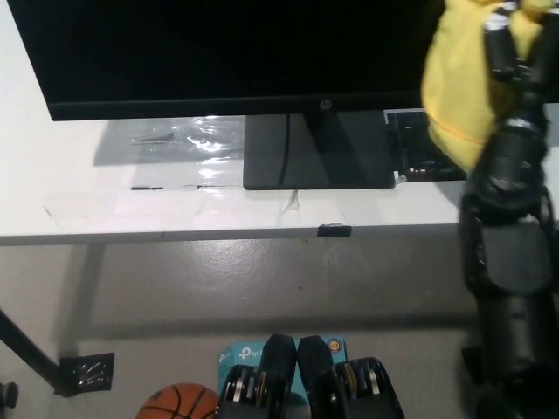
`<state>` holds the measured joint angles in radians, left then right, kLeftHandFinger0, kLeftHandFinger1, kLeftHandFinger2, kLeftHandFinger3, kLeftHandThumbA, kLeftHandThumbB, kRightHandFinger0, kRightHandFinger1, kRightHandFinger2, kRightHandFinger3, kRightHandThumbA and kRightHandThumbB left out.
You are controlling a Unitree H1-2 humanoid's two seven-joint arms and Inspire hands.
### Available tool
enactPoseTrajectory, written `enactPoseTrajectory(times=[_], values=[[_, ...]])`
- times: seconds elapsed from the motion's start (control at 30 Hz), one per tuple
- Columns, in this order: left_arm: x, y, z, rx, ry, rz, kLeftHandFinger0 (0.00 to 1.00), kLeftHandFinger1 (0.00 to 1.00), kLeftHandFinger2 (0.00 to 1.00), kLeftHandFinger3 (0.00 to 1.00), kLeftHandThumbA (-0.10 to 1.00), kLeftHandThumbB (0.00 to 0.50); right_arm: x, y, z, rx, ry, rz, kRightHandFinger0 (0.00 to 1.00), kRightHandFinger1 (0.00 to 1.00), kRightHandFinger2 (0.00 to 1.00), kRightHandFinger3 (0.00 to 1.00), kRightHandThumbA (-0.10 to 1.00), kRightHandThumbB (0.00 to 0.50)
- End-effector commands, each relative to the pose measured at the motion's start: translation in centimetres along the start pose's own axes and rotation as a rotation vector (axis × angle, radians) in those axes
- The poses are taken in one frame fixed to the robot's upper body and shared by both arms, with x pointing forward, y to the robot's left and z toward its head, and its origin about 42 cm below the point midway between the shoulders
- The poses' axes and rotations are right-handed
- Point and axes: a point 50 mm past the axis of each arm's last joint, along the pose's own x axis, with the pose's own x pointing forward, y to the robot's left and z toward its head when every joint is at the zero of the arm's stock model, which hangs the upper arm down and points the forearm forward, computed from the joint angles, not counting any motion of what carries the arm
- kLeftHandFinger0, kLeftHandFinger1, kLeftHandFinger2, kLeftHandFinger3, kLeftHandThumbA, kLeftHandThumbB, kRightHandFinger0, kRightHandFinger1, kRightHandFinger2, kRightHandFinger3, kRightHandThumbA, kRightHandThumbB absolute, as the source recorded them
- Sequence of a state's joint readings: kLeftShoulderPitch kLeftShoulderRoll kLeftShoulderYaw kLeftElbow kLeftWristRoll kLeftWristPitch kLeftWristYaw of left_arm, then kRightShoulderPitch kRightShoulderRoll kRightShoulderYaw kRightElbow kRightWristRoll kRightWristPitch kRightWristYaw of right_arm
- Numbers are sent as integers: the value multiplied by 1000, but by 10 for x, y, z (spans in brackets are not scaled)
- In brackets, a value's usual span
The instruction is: The robot uses its right hand to pick up the cloth kept in the middle of the desk and use it to wipe the monitor in the middle of the desk by swiping its screen twice
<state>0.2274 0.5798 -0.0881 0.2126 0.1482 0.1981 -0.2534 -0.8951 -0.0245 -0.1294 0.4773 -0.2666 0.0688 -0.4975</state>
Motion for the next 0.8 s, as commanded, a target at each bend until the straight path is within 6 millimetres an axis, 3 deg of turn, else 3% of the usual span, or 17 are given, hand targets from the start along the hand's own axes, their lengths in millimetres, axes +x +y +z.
enactPoseTrajectory(times=[0.0, 0.07, 0.13, 0.33, 0.4, 0.5, 0.53, 0.67, 0.77], values=[[-7, 10, 0, 27, -20, 20, 700, 698, 843, 1000, 626, 86, 33, 48, 73, -79, -314, 4, 0, 81, 535, 593, -100, 47], [-7, 10, 0, 20, -22, 19, 712, 702, 848, 1000, 612, 83, 36, 55, 76, -84, -315, 15, 0, 73, 540, 586, -100, 47], [-6, 5, -2, 22, -14, 10, 702, 691, 839, 1000, 608, 87, 37, 68, 83, -130, -330, 15, 0, 11, 477, 585, -100, 66], [-6, -1, -6, 15, -19, 6, 726, 700, 850, 1000, 621, 106, 31, 95, 92, -123, -340, 21, 0, 0, 386, 560, -100, 105], [-6, -1, -5, 11, -10, 6, 697, 687, 852, 1000, 604, 97, 22, 105, 95, -97, -342, 47, 0, 2, 415, 563, -100, 71], [-8, -2, -6, 6, -2, 4, 682, 683, 853, 1000, 589, 99, 16, 110, 95, -86, -346, 57, 0, 0, 423, 557, -100, 70], [-7, -2, -6, 14, -2, 0, 654, 667, 841, 1000, 593, 98, -2, 123, 98, -63, -375, 86, 0, 0, 403, 552, -100, 69], [-6, -2, -4, 17, -9, -1, 656, 671, 836, 1000, 579, 88, -29, 143, 101, -16, -422, 131, 0, 0, 219, 538, -100, 67], [-2, -2, -6, 13, -9, -4, 687, 692, 858, 1000, 571, 92, -49, 157, 106, 23, -431, 175, 0, 0, 174, 516, -100, 63]])
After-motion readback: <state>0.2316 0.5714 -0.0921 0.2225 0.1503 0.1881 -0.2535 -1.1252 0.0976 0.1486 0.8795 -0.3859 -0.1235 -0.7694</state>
